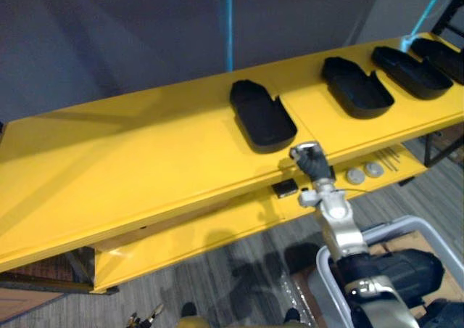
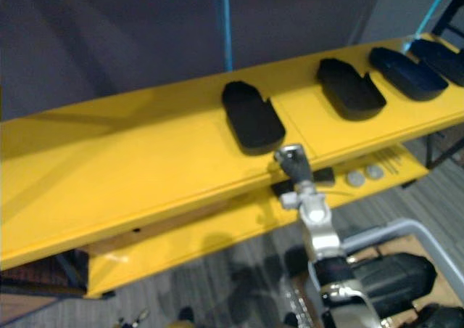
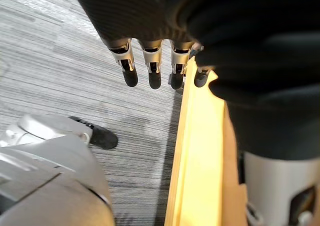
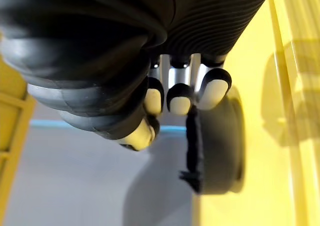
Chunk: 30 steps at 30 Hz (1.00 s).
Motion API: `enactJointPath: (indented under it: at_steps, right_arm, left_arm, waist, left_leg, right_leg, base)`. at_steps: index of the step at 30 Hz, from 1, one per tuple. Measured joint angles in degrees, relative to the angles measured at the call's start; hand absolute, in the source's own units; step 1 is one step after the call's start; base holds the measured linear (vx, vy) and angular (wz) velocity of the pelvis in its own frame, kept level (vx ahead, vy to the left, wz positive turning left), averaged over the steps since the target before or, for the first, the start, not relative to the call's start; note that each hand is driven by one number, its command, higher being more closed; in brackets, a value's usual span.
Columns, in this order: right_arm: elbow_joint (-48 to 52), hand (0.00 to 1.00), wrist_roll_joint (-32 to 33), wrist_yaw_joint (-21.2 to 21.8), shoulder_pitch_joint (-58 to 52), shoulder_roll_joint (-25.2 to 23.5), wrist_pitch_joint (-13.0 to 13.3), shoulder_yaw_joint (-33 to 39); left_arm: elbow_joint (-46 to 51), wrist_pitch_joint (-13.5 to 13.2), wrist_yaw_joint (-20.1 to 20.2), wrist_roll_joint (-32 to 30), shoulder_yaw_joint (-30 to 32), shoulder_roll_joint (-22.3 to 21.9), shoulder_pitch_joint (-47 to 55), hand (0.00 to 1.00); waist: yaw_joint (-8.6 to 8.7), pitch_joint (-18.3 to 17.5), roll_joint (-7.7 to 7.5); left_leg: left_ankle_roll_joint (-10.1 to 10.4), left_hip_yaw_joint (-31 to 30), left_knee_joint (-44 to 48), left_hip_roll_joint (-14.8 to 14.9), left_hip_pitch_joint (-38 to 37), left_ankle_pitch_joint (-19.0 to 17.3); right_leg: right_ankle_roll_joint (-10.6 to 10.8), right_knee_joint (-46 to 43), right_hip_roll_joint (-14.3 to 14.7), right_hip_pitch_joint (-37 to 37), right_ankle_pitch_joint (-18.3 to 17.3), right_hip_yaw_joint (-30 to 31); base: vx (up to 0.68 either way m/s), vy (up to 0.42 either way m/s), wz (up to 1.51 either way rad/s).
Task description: Walk over and take plastic housings, then place them on the shelf
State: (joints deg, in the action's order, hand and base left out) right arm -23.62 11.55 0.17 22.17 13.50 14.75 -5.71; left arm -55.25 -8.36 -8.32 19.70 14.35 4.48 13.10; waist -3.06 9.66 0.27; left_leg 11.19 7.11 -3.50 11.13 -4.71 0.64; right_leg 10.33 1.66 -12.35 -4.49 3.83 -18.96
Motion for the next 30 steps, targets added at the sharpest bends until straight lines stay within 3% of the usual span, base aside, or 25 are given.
enactJointPath:
  at_steps: [17, 30]
  right_arm:
    - [-16.12, 1.00, 6.17, 7.43, 8.50, 3.82, -0.14, 2.25]
    - [-21.39, 1.00, 7.43, 10.19, 13.27, 4.77, 0.68, 2.83]
  left_arm:
    - [0.07, 0.90, 0.12, -0.02, -0.32, 0.00, 0.08, 0.00]
    - [0.10, 0.87, 0.15, -0.03, -3.07, -0.32, 0.42, 0.00]
  waist:
    - [-1.14, 2.09, 0.77]
    - [-1.24, 3.24, 2.80]
  left_leg:
    - [-0.35, -1.95, -1.01, -0.60, 0.40, 1.83]
    - [-0.27, -3.57, -1.08, -0.72, 1.87, 3.32]
  right_leg:
    - [0.04, -0.89, -0.71, -0.55, 0.01, -1.83]
    - [0.02, -1.19, -0.96, -0.78, 0.17, -4.21]
  base:
    - [-0.02, 0.003, 0.06]
    - [-0.02, 0.000, 0.08]
